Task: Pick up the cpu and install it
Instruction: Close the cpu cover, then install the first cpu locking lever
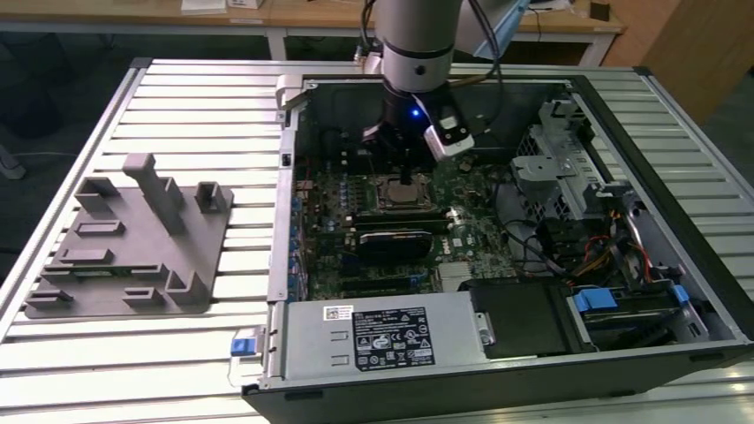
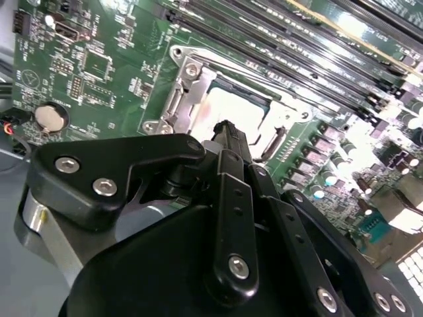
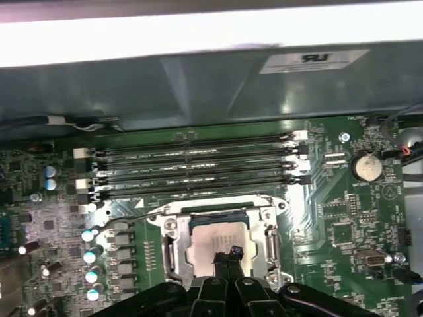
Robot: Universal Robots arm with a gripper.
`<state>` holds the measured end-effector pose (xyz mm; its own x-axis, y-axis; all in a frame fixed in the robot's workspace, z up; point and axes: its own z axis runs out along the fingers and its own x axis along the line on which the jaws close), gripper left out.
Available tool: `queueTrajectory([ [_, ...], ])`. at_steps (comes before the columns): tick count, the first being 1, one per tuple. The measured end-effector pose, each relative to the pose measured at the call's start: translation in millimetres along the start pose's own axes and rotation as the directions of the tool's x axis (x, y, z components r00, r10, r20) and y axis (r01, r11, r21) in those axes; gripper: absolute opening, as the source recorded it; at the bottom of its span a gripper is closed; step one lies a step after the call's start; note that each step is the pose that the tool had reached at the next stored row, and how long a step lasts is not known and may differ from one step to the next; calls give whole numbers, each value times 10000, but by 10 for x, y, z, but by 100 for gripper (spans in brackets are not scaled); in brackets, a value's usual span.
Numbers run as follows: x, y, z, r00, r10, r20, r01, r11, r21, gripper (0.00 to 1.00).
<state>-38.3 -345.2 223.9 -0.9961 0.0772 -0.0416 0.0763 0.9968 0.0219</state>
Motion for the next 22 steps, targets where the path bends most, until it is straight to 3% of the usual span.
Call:
queueTrajectory([
  [5,-3,1,-25,10000,0,0,0,10000,2,11],
  [13,-9,4,-154,10000,0,-1,0,10000,2,11],
  [22,-9,4,-173,10000,-1,0,1,10000,1,11],
])
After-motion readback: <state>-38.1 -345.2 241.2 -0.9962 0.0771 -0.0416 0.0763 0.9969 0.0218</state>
